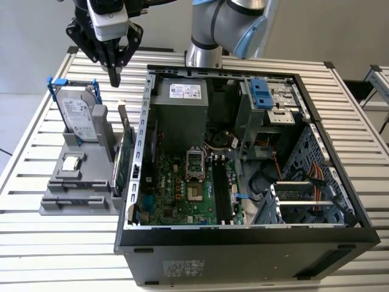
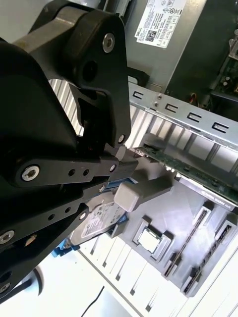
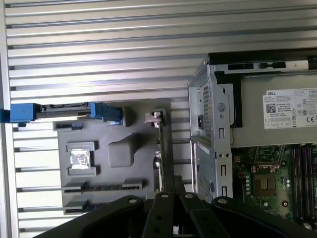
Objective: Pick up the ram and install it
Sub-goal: 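Reach for the ram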
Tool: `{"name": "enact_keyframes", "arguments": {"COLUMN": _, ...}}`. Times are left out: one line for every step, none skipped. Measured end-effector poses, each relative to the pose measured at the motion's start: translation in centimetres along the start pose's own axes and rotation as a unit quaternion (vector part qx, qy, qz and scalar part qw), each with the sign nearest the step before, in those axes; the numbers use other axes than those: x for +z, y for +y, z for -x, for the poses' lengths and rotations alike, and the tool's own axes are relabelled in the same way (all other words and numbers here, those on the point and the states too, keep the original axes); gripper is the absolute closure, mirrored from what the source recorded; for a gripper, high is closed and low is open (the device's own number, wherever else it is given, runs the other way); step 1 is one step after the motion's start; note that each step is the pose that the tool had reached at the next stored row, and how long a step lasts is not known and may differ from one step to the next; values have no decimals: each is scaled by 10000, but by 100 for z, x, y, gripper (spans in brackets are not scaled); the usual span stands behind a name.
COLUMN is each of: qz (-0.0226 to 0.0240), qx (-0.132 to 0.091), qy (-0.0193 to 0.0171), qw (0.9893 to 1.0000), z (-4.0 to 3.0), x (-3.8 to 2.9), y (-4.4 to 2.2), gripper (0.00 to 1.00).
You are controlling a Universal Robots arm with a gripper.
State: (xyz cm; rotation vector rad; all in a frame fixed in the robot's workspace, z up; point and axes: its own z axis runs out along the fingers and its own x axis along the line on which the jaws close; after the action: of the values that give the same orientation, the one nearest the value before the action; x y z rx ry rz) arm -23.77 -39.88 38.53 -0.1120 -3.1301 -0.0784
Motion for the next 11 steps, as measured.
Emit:
{"name": "enact_keyframes", "arguments": {"qz": 0, "qx": 0, "qy": 2, "qw": 10000, "z": -7, "x": 0, "y": -1, "gripper": 100}}
{"name": "enact_keyframes", "arguments": {"qz": 0, "qx": 0, "qy": 4, "qw": 10000, "z": -14, "x": 1, "y": -1, "gripper": 100}}
{"name": "enact_keyframes", "arguments": {"qz": -1, "qx": 1, "qy": 7, "qw": 10000, "z": -22, "x": 3, "y": -2, "gripper": 100}}
{"name": "enact_keyframes", "arguments": {"qz": 0, "qx": 0, "qy": 9, "qw": 10000, "z": -29, "x": 5, "y": -2, "gripper": 100}}
{"name": "enact_keyframes", "arguments": {"qz": -1, "qx": 0, "qy": 13, "qw": 10000, "z": -36, "x": 6, "y": -3, "gripper": 100}}
{"name": "enact_keyframes", "arguments": {"qz": -2, "qx": 1, "qy": 17, "qw": 10000, "z": -45, "x": 7, "y": -4, "gripper": 100}}
{"name": "enact_keyframes", "arguments": {"qz": -2, "qx": 1, "qy": 20, "qw": 10000, "z": -54, "x": 7, "y": -4, "gripper": 100}}
{"name": "enact_keyframes", "arguments": {"qz": -2, "qx": 1, "qy": 22, "qw": 10000, "z": -65, "x": 9, "y": -5, "gripper": 100}}
{"name": "enact_keyframes", "arguments": {"qz": -2, "qx": 1, "qy": 24, "qw": 10000, "z": -74, "x": 11, "y": -6, "gripper": 100}}
{"name": "enact_keyframes", "arguments": {"qz": -2, "qx": 1, "qy": 25, "qw": 10000, "z": -84, "x": 12, "y": -7, "gripper": 100}}
{"name": "enact_keyframes", "arguments": {"qz": -2, "qx": -2, "qy": 26, "qw": 10000, "z": -94, "x": 12, "y": -7, "gripper": 100}}
